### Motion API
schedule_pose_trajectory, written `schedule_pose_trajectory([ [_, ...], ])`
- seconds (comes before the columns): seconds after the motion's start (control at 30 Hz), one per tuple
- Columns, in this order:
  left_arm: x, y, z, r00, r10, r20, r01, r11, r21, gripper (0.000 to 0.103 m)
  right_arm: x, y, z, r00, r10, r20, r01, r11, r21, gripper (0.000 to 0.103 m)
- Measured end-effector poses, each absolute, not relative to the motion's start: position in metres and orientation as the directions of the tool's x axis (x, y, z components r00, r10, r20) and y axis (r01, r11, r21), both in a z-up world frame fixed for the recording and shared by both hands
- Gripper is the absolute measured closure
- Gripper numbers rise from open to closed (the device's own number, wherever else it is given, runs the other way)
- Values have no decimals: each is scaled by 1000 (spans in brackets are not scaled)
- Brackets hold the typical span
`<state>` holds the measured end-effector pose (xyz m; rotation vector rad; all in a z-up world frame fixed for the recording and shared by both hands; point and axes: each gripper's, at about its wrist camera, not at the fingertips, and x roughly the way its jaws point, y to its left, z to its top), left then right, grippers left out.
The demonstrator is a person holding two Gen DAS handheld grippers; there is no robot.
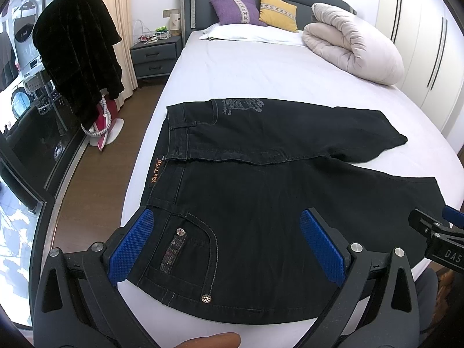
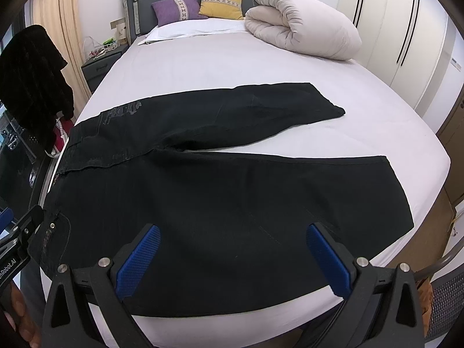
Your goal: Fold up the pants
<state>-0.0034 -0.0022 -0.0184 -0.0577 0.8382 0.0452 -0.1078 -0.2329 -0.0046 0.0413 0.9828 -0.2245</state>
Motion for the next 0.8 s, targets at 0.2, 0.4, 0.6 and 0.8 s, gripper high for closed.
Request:
schedule_pose_trajectory([
  [0.2, -2, 0, -18, 661, 16, -750, -66, 997, -37, 0, -108, -231, -7, 528, -170, -832, 202, 977, -71, 0],
  [0.4, 0, 1, -19, 658, 15, -752, -65, 997, -36, 0, -107, -229, -7, 526, -171, -833, 200, 977, -74, 0],
  [0.6, 0, 3, -21, 655, 14, -755, -64, 997, -37, 0, -107, -228, -8, 524, -171, -834, 200, 977, -75, 0],
  [0.8, 0, 3, -21, 655, 14, -755, -64, 997, -37, 0, -107, -228, -9, 523, -170, -835, 200, 977, -74, 0],
])
